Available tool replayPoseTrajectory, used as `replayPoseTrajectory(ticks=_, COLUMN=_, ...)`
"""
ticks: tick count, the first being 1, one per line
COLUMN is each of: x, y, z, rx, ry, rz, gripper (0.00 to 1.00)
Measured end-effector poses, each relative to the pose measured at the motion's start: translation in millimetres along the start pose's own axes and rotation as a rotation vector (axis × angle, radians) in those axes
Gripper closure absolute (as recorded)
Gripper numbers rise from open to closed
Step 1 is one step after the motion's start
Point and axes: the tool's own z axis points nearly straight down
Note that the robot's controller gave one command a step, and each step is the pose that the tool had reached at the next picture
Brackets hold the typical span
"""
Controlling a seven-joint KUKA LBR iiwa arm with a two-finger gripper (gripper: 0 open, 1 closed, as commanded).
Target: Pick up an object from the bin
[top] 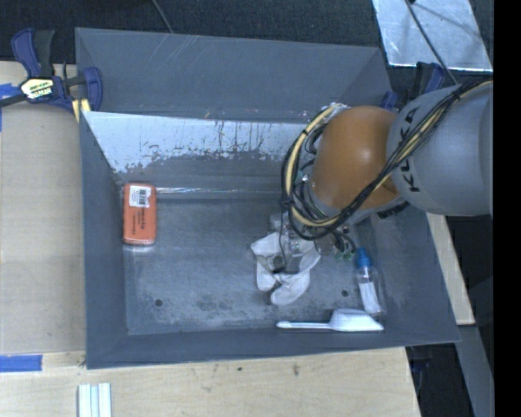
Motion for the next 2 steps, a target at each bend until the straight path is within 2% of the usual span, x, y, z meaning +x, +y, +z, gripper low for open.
replayPoseTrajectory(ticks=1, x=0.0, y=0, z=0, rx=0.000, ry=0.000, rz=0.000, gripper=1.00)
replayPoseTrajectory(ticks=2, x=-8.0, y=44, z=-149, rx=0.000, ry=0.000, rz=-0.024, gripper=1.00)
